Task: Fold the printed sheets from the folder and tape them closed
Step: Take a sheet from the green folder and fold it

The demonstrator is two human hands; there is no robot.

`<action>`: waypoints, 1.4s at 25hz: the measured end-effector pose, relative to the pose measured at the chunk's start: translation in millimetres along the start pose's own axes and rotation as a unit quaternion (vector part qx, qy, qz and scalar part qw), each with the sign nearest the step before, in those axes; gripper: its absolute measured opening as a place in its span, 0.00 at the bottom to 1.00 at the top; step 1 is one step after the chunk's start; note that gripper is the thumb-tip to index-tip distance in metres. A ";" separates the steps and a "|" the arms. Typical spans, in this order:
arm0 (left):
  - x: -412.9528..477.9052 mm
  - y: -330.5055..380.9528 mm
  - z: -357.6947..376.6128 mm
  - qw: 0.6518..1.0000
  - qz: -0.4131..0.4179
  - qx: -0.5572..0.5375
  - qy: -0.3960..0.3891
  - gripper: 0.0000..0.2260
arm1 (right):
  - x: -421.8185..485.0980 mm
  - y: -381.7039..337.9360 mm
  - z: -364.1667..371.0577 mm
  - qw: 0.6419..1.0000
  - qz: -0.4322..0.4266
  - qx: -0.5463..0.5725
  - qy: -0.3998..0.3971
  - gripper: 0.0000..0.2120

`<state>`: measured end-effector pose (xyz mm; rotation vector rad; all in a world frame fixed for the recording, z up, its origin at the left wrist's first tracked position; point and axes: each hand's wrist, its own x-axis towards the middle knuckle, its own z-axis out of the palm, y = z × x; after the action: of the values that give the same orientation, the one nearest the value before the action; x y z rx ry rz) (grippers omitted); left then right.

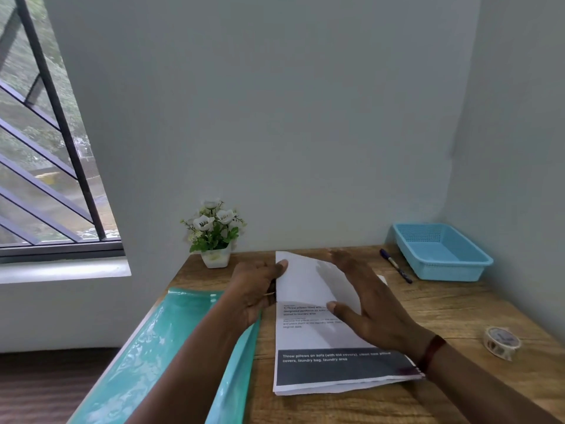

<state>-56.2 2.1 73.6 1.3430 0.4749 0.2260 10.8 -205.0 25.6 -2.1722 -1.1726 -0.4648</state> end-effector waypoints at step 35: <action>39.4 -113.7 4.7 0.629 0.245 0.731 -0.104 0.24 | -9.5 25.5 61.4 0.924 0.095 -0.187 -0.319 0.39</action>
<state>-31.9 -10.6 -43.7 3.0995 -0.0515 0.0814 27.9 -180.5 -34.6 -2.8641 -1.2439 0.1452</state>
